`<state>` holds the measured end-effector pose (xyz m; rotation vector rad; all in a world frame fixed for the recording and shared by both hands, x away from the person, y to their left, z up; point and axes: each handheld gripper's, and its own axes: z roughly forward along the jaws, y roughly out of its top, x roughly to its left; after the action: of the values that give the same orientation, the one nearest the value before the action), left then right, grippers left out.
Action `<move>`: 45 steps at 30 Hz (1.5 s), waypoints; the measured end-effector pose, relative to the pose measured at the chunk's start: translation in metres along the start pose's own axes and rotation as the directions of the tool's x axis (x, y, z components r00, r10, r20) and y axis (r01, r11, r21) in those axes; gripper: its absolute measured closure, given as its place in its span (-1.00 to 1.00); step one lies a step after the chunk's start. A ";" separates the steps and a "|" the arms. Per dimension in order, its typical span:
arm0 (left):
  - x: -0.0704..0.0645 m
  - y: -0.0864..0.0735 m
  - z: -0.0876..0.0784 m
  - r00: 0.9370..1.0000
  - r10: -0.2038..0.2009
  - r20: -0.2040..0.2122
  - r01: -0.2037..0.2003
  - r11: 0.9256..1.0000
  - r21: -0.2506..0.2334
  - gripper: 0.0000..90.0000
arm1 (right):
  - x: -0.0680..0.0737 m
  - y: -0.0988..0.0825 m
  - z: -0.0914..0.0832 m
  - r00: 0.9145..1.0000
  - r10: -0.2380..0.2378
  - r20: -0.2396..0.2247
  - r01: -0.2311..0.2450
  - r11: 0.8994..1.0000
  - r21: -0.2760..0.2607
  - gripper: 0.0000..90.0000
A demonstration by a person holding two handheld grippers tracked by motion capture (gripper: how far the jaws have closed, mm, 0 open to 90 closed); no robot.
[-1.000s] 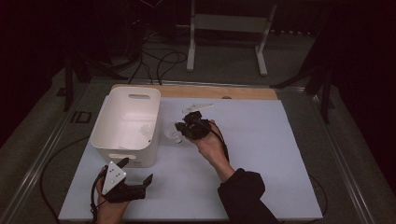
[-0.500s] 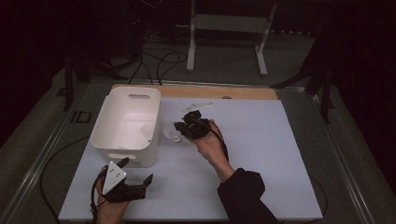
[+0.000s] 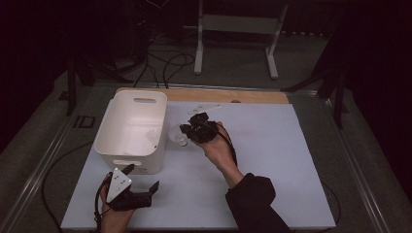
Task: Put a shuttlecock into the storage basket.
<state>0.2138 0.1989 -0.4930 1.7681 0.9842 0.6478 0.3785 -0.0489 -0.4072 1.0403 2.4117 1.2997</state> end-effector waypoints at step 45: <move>0.000 0.000 0.000 1.000 -0.003 -0.003 0.003 1.000 -0.003 -1.00 | 0.005 0.016 -0.005 1.000 -0.015 0.016 0.015 0.999 -0.035 0.97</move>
<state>0.2136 0.1993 -0.4927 1.7636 0.9871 0.6493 0.3804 -0.0432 -0.3911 1.0174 2.3719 1.3187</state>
